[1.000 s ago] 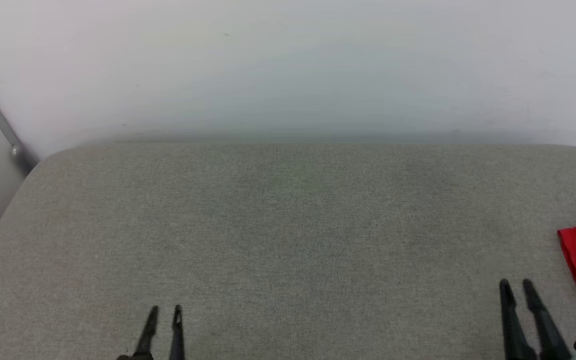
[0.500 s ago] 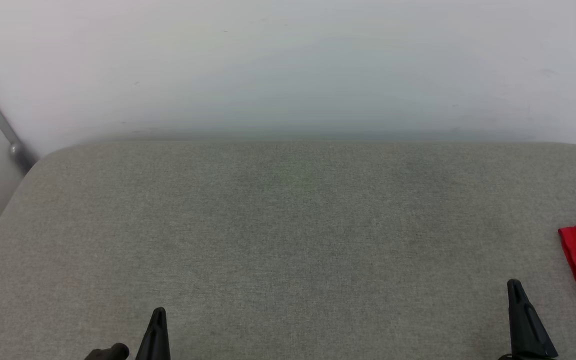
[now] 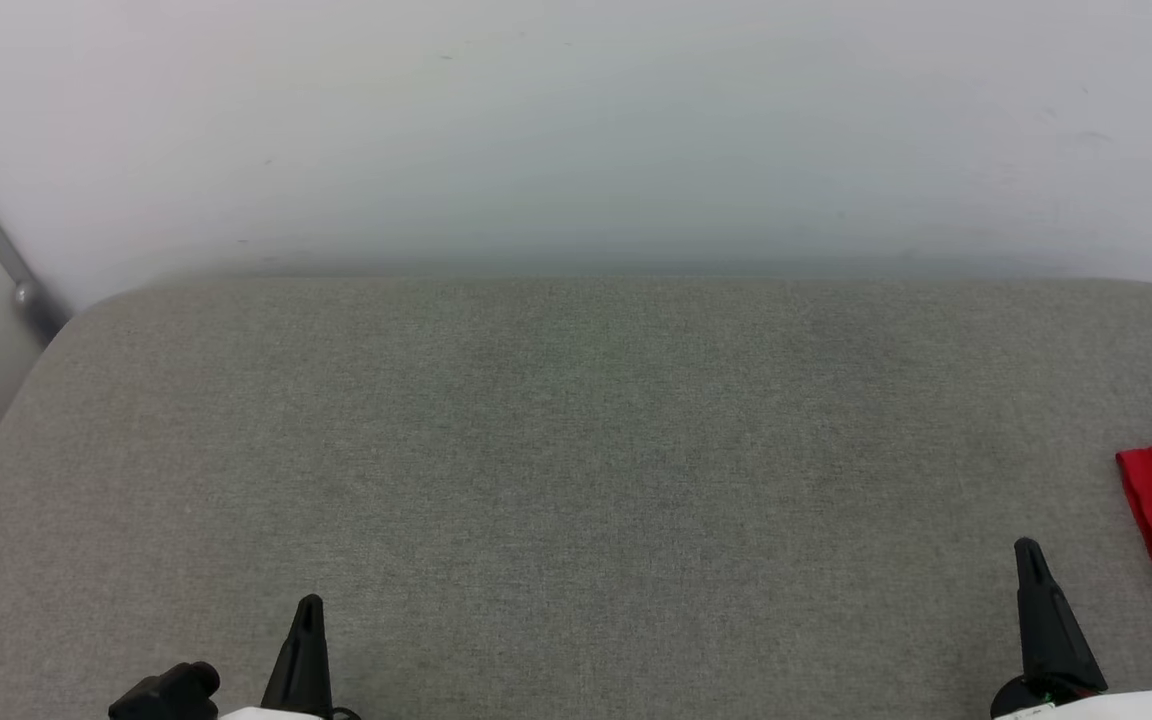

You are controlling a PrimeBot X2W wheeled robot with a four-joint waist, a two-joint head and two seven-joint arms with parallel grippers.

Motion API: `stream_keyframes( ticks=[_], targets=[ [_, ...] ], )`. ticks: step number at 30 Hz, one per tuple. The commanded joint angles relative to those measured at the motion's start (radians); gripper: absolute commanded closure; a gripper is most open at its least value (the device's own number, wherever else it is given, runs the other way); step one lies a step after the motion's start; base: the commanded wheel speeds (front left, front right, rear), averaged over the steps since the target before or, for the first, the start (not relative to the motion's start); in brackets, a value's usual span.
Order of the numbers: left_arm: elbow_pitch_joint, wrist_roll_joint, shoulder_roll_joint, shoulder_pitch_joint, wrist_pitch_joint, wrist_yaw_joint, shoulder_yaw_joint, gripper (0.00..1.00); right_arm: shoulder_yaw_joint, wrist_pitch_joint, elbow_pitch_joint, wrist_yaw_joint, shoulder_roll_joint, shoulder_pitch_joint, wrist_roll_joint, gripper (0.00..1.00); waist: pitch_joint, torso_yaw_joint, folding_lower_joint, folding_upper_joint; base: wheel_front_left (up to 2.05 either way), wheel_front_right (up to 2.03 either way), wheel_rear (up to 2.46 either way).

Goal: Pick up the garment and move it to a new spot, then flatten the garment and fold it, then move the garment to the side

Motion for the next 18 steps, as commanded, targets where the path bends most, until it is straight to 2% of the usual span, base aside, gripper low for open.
stream_keyframes(
  ticks=[1, 18],
  targets=[
    [-0.007, -0.031, 0.007, -0.028, 0.004, -0.005, 0.006, 1.00, 0.000, 0.004, -0.006, 0.000, -0.011, -0.027, 0.029, 1.00, 0.000, 0.000, -0.0001, 0.0000, 0.00, 0.00, 0.00],
    [0.018, -0.288, 0.012, -0.081, 0.058, -0.039, 0.030, 1.00, -0.002, 0.059, 0.041, 0.000, -0.016, -0.085, 0.259, 1.00, 0.009, -0.005, -0.0001, 0.0000, 0.00, 0.00, 0.00]
  ],
)
